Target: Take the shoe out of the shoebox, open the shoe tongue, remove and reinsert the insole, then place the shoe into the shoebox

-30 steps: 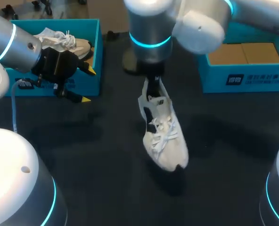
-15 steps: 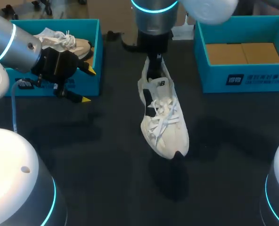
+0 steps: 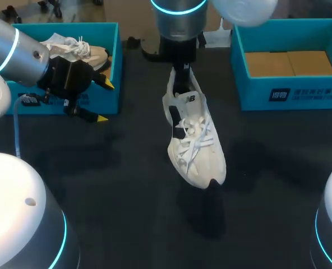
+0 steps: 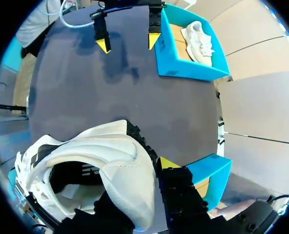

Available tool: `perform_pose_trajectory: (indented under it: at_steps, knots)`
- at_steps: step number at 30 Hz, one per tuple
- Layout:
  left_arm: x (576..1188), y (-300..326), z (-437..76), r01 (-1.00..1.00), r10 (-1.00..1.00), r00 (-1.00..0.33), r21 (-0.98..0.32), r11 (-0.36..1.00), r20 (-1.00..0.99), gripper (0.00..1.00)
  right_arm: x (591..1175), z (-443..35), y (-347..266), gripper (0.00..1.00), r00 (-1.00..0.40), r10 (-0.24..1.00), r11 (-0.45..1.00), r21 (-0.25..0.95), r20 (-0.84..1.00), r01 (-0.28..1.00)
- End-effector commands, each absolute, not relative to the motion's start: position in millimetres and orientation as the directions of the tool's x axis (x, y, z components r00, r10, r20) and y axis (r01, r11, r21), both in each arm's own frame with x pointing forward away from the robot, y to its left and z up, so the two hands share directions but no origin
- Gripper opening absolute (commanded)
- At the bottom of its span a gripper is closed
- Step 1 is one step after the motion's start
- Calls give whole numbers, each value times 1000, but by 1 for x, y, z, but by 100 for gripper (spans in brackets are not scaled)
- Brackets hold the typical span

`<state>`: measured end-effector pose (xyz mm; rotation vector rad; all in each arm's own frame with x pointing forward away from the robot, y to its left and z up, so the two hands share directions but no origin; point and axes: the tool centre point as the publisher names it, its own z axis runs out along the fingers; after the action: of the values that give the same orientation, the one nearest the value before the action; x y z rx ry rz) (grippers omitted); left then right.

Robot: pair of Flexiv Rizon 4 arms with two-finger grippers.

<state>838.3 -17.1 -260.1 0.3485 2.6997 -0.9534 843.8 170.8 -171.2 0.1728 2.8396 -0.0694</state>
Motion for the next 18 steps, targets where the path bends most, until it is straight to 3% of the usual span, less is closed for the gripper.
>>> perform_pose_trajectory:
  at_steps: [1, 18]
  knots:
    - [838, -17, -260, 307, 140, -938, -576, 758, -317, 100, 851, -166, 154, 0, -951, 96, 993, -40, -294, 113]
    - [838, -17, -260, 307, 140, -938, -576, 758, -317, 100, 916, -147, 19, 0, -954, 81, 987, -109, -287, 117]
